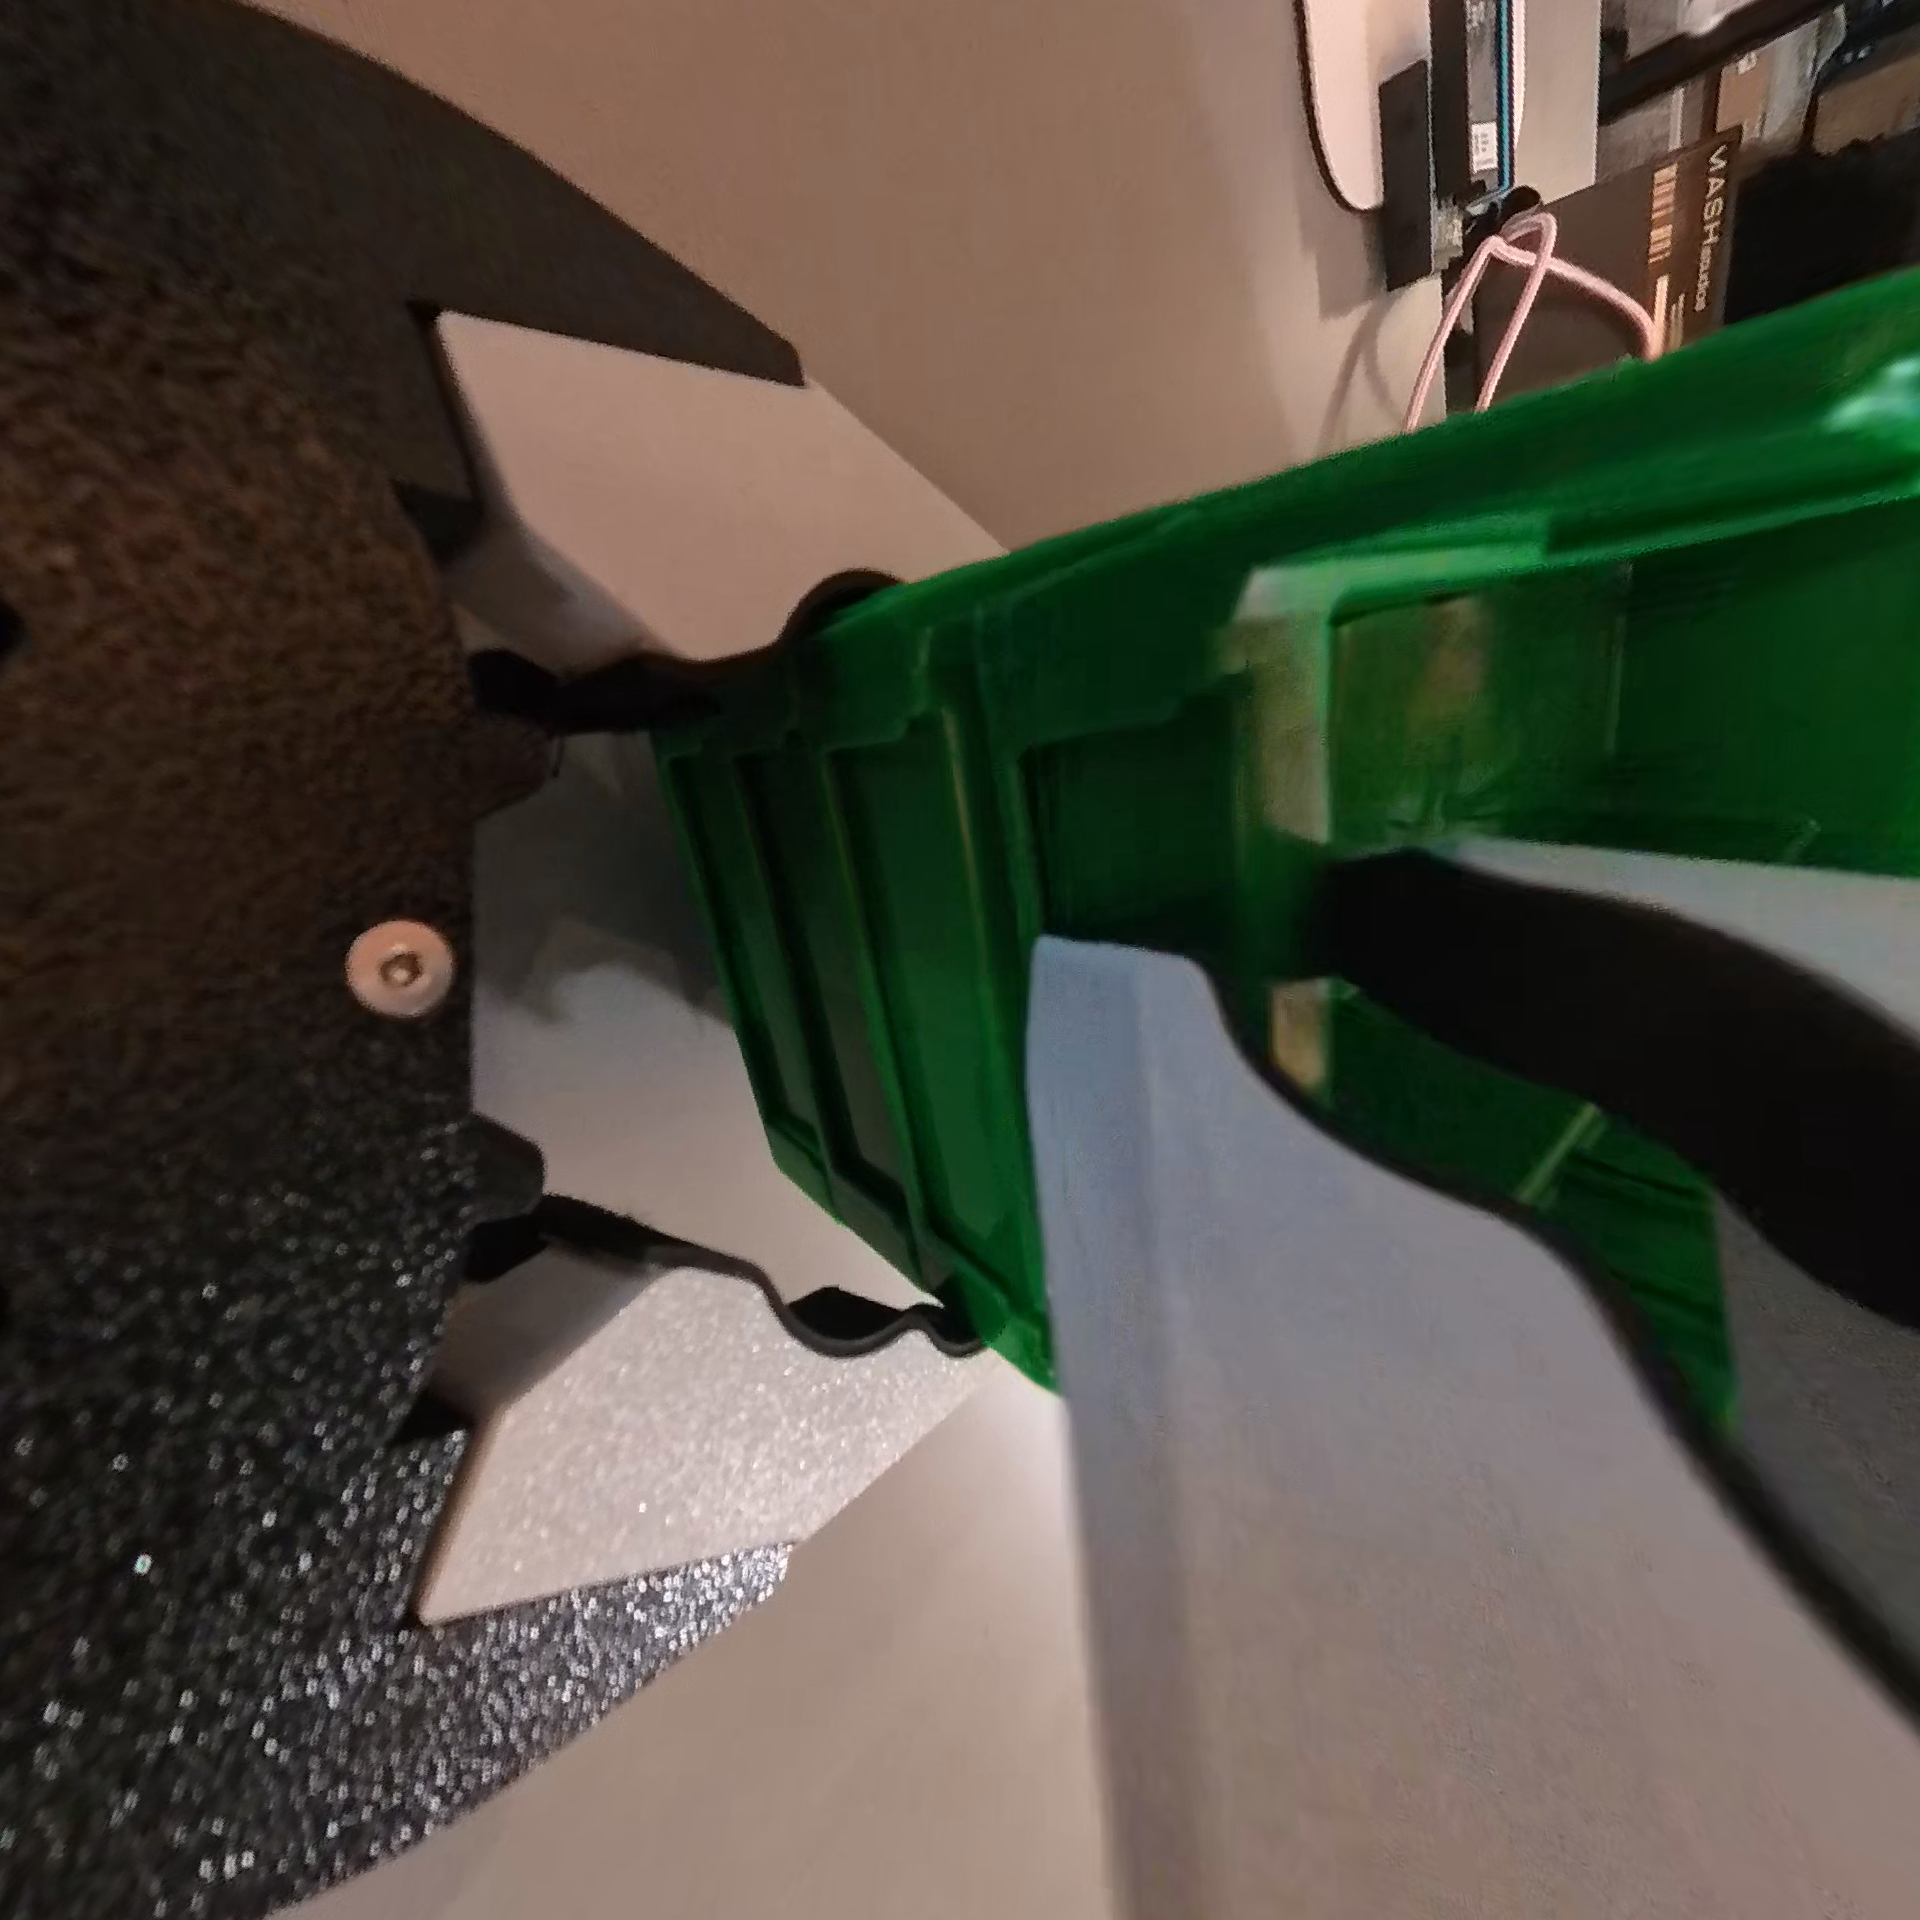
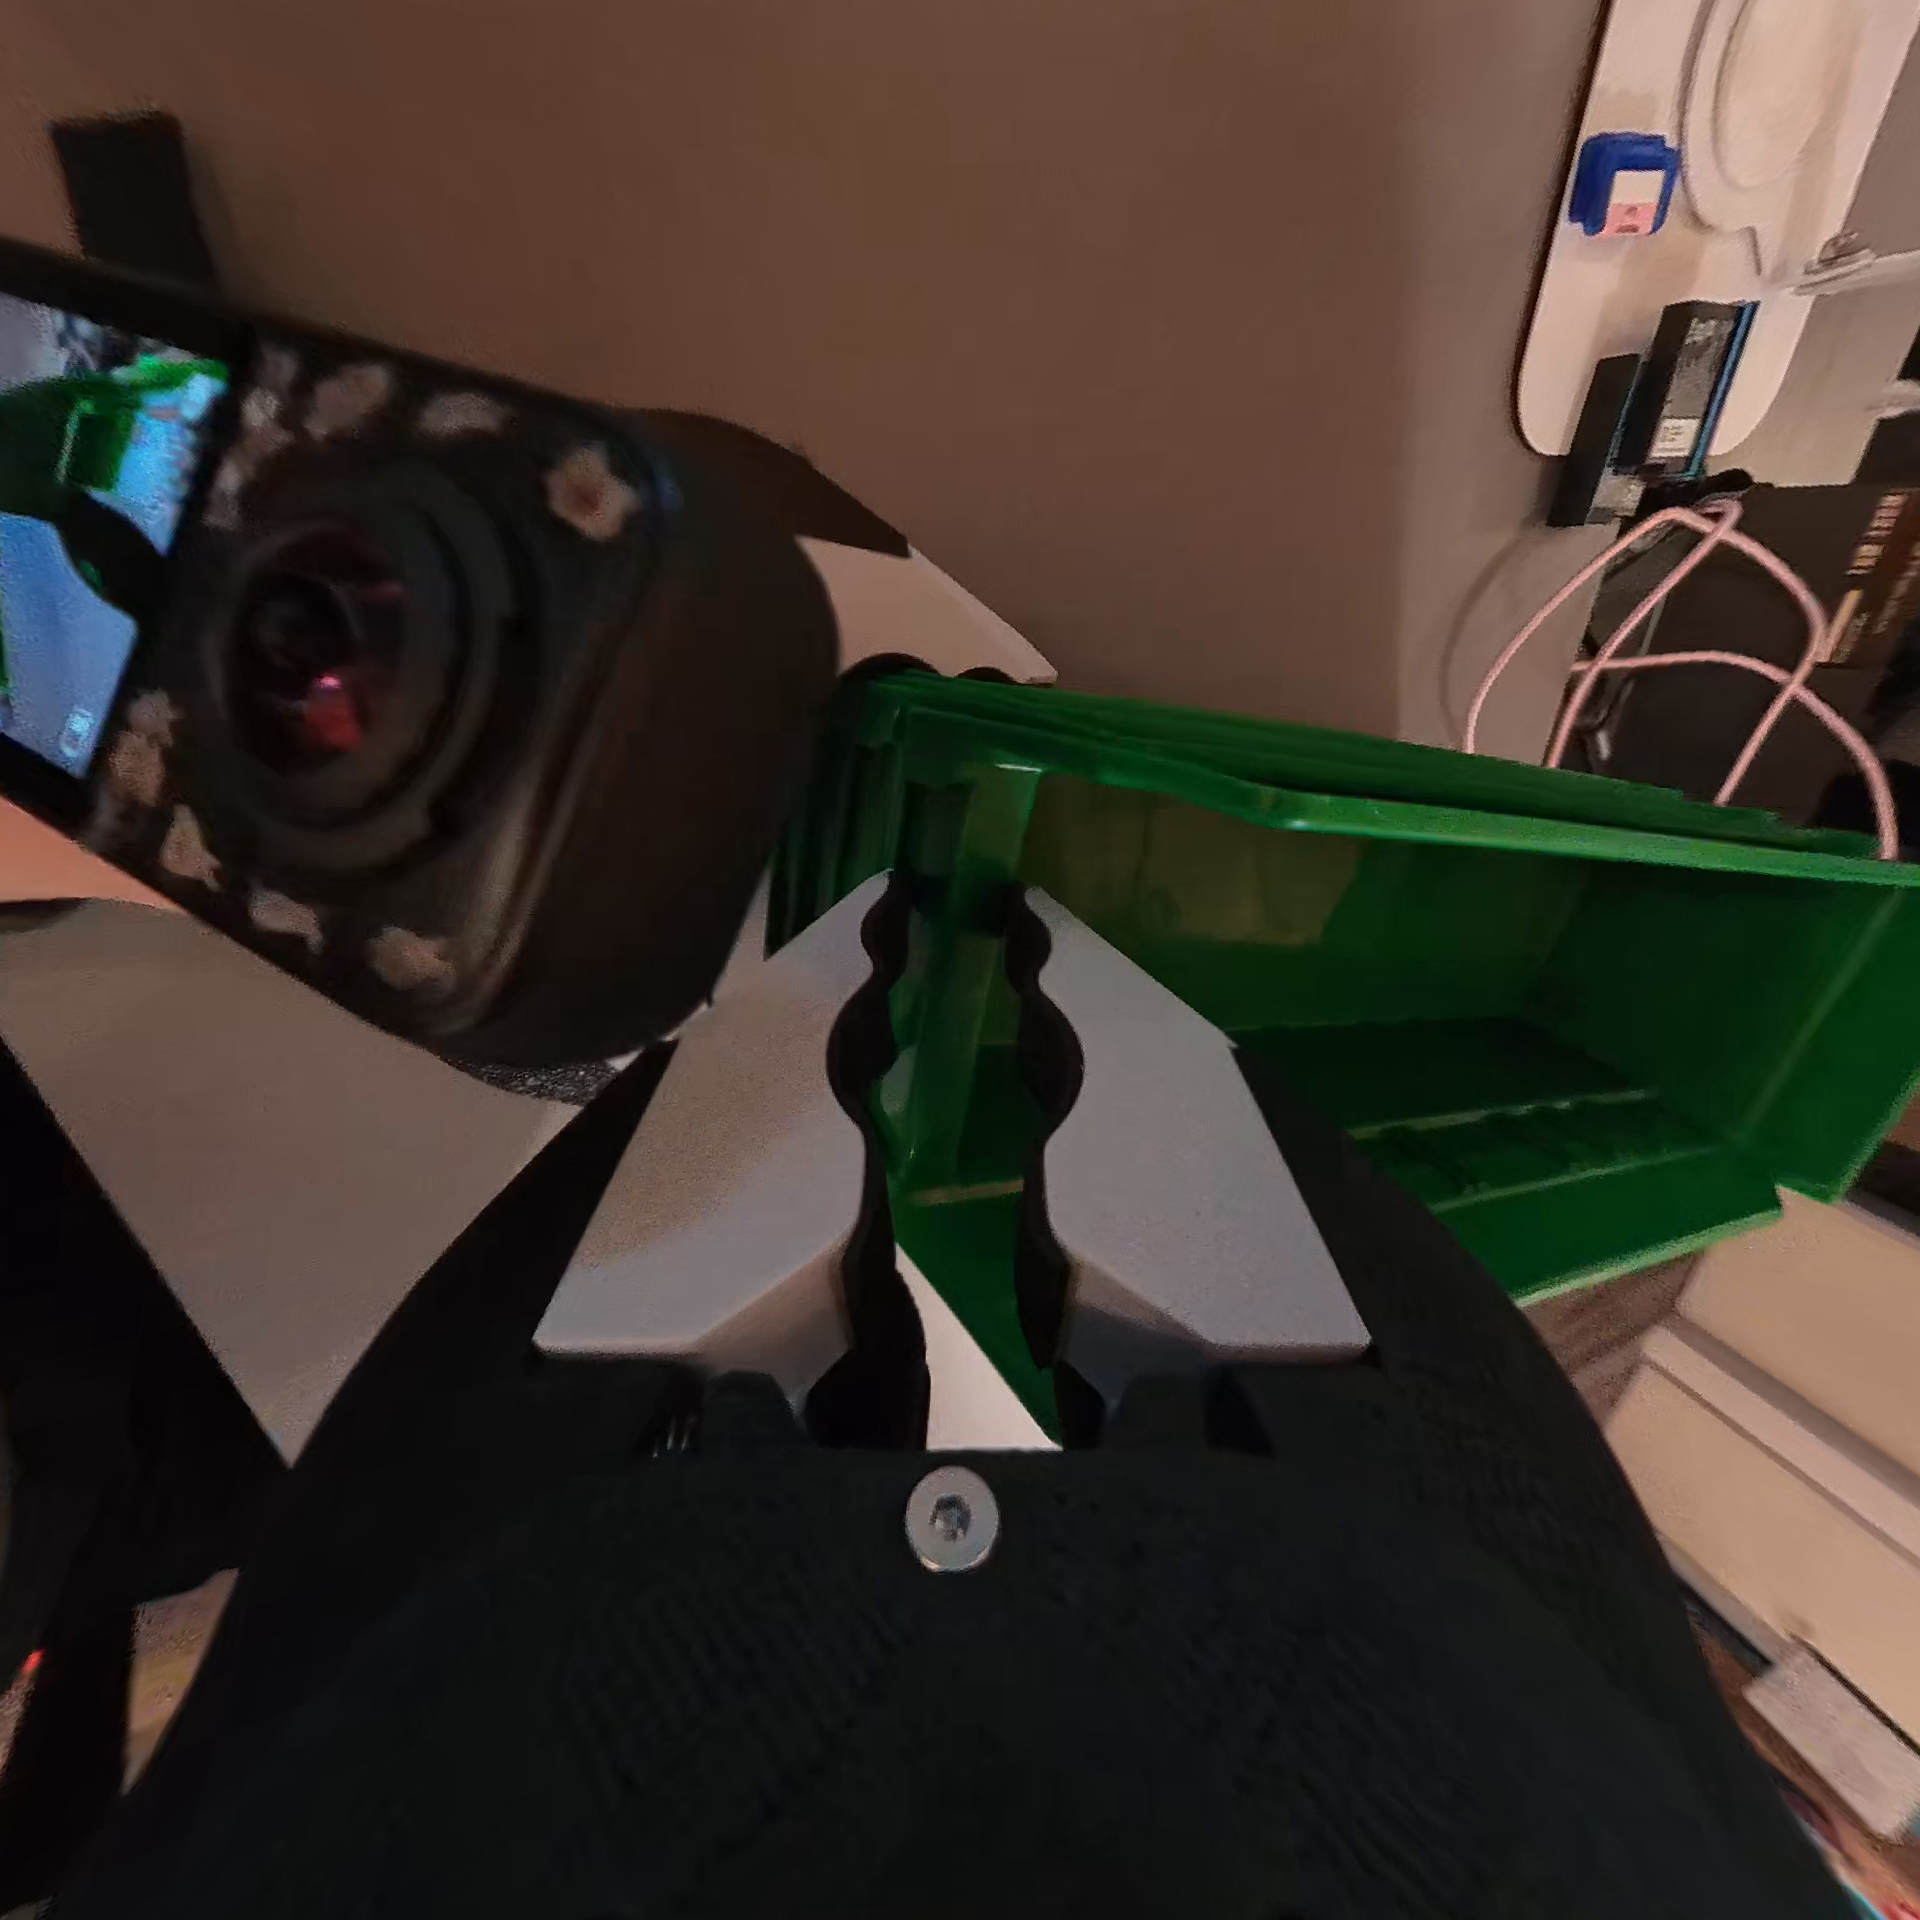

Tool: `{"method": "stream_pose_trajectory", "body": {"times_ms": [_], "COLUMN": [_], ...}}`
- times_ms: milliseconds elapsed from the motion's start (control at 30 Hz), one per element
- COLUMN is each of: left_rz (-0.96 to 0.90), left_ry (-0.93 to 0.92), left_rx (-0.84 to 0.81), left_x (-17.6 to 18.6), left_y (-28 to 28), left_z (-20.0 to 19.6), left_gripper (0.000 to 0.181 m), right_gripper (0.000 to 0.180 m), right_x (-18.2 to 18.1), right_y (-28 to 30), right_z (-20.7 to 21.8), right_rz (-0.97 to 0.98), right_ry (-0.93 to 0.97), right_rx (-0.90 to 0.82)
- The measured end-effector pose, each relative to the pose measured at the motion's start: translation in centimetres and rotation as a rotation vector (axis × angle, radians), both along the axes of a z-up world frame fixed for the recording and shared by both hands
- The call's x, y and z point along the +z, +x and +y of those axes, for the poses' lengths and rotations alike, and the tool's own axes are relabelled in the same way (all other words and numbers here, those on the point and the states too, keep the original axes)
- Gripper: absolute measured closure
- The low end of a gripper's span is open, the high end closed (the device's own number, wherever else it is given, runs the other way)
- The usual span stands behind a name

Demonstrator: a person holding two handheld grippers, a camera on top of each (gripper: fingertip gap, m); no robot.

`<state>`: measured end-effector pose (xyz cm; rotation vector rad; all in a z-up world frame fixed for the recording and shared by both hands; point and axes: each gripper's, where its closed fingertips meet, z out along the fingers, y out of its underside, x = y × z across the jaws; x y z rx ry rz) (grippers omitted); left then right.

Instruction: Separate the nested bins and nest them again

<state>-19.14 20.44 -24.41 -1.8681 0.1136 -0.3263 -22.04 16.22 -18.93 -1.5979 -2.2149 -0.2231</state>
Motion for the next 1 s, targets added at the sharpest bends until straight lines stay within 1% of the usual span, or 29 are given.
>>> {"method": "stream_pose_trajectory", "body": {"times_ms": [67,267,333,367,400,467,533,633,767,867,933,1000], "left_rz": [-0.002,-0.019,-0.075,-0.102,-0.121,-0.174,-0.191,-0.157,-0.080,-0.085,-0.070,-0.041], "left_ry": [0.002,0.003,-0.018,-0.027,-0.017,0.025,0.058,0.056,0.028,0.053,0.046,0.031], "left_rx": [-0.003,-0.010,-0.023,-0.032,-0.042,-0.056,-0.051,-0.043,-0.051,-0.111,-0.155,-0.203], "left_x": [0.0,-0.1,-0.4,-0.5,-0.3,0.6,1.2,1.2,0.7,1.3,1.1,0.9], "left_y": [0.0,0.1,0.3,0.4,0.4,0.4,0.1,0.2,0.5,1.4,1.9,2.6], "left_z": [0.0,0.0,0.1,0.0,-0.1,-0.2,-0.3,-0.2,-0.4,-0.7,-1.1,-1.5], "left_gripper": [0.052,0.051,0.048,0.047,0.046,0.043,0.041,0.035,0.026,0.026,0.031,0.035], "right_gripper": [0.162,0.161,0.137,0.127,0.123,0.121,0.121,0.120,0.114,0.099,0.090,0.080], "right_x": [0.0,-0.8,-0.2,0.5,1.2,3.0,4.5,6.0,9.3,12.4,13.7,14.1], "right_y": [0.0,-0.2,-0.1,0.0,0.1,0.3,0.8,1.6,1.9,2.3,2.8,3.3], "right_z": [0.0,-0.1,0.6,0.6,0.2,-0.8,-0.6,1.3,3.7,6.3,7.6,8.8], "right_rz": [-0.008,0.049,0.091,0.125,0.169,0.266,0.332,0.363,0.472,0.591,0.646,0.671], "right_ry": [0.000,-0.149,-0.123,-0.128,-0.159,-0.235,-0.256,-0.175,-0.103,-0.062,-0.093,-0.154], "right_rx": [0.000,-0.044,-0.042,-0.036,-0.029,-0.010,-0.018,-0.051,-0.075,-0.158,-0.222,-0.281]}}
